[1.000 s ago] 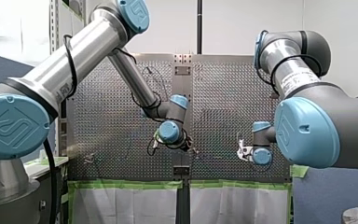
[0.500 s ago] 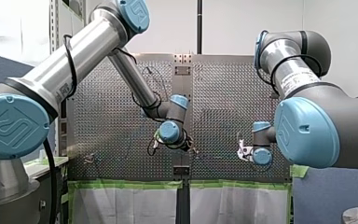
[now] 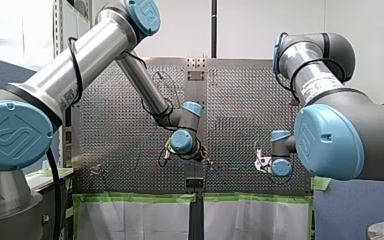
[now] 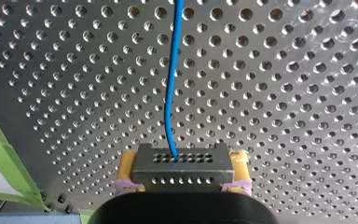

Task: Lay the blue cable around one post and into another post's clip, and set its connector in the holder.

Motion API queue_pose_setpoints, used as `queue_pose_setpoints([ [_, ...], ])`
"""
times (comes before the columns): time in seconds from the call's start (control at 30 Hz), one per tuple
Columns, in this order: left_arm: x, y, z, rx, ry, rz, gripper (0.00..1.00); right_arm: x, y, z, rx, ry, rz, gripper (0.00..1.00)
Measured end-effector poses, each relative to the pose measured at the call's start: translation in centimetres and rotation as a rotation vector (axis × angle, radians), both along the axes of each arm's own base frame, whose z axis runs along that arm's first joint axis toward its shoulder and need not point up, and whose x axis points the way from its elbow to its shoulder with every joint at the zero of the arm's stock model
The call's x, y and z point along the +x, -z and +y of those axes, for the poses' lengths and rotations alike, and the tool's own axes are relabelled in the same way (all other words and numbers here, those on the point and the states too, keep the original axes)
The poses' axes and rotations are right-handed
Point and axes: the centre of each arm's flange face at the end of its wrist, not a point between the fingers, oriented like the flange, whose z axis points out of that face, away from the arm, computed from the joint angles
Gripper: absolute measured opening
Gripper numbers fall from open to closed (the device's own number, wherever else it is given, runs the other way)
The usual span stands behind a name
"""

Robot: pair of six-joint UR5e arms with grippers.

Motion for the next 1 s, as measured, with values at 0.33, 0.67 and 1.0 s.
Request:
queue_pose_setpoints([
  [0.33, 0.1, -0.3, 0.5, -0.001, -0.024, -0.006, 1.00, -0.1, 0.0, -0.1, 0.001, -0.003, -0.003, 0.00],
  [0.67, 1.1, -3.1, 4.4, -0.093, -0.171, -0.063, 1.00, 0.0, -0.1, -0.2, -0.001, -0.004, -0.001, 0.00],
  [1.0, 0.6, -5.7, 7.2, -0.215, -0.271, -0.121, 1.00, 0.4, -0.1, -0.1, -0.003, -0.012, -0.004, 0.00],
])
